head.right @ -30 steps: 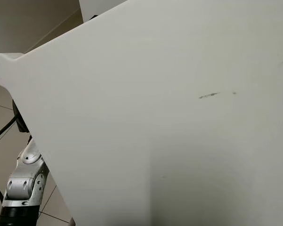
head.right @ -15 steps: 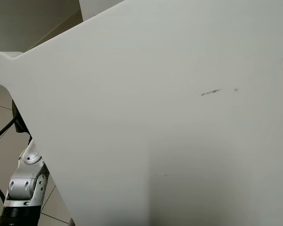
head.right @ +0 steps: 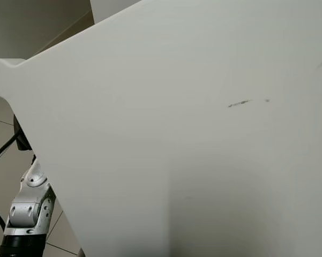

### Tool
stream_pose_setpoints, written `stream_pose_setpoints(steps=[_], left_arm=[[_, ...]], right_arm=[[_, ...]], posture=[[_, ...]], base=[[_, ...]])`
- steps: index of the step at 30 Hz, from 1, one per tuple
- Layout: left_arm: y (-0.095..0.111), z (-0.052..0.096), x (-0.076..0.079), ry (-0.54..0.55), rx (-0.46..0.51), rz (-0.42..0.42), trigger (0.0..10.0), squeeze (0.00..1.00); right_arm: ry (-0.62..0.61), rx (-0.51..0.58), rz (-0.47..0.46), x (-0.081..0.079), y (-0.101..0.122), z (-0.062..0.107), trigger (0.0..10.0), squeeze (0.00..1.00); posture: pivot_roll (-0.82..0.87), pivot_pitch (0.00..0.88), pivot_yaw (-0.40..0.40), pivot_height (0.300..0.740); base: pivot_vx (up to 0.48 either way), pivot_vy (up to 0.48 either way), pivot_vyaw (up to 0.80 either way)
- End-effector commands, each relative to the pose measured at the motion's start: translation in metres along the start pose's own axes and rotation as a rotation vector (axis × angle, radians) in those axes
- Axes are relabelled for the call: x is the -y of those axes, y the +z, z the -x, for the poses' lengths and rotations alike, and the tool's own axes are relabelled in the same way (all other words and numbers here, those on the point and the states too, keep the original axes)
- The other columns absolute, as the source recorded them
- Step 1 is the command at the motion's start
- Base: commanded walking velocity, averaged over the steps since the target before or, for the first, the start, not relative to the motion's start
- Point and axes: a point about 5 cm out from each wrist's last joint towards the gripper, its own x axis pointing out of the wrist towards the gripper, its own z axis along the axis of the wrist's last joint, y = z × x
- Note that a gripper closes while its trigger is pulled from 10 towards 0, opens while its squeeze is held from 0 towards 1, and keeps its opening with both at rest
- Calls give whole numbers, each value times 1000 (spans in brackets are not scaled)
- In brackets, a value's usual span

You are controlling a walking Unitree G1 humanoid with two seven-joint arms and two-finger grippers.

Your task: Building children table

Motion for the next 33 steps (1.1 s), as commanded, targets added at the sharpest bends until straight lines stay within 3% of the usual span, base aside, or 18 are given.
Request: stream_pose_setpoints(steps=[1,33], left_arm=[[10,-1,9,-39,63,-26,10000,0],[8,-4,14,-88,65,-52,10000,0]], right_arm=[[10,23,-10,-3,2,-5,10000,0],[-39,35,11,10,3,-11,10000,0]], posture=[[86,0,-26,740],[85,0,-36,740]], base=[[0,0,0],[0,0,0]])
